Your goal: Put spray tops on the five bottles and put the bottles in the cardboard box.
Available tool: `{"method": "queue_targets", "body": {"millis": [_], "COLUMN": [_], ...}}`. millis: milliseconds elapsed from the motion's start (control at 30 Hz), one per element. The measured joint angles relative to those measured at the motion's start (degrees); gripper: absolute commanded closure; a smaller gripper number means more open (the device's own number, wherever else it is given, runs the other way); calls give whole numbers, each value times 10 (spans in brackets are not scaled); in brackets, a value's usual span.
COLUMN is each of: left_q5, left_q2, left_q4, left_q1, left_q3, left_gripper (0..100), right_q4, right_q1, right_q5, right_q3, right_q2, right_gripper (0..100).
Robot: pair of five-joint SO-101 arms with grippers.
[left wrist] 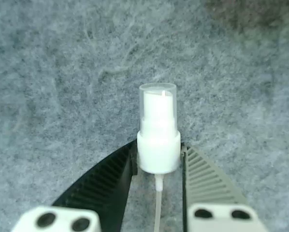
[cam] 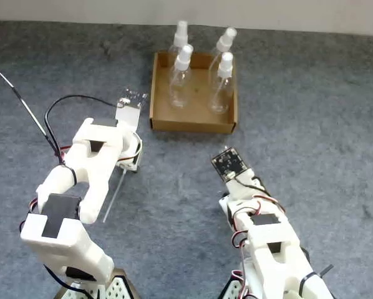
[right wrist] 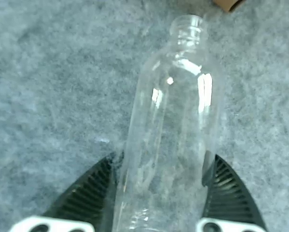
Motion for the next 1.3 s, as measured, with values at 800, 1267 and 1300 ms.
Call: {"method": "queue_targets", "body": {"millis": [800, 1267, 1300], "left_q5": [0, 0, 0], "left_q2": [3, 3, 3], "left_q4": [-11, -11, -11], "left_q1": [0, 0, 0], "left_q3": [4, 4, 4], "left_gripper": [934, 934, 934], "right_q4": [103, 556, 558], "right_q1": [29, 27, 18], "right_q5": [-2, 0, 0], "right_q3": [-35, -290, -290], "right_q2": [-10, -50, -50], "right_gripper": [813, 663, 668]}}
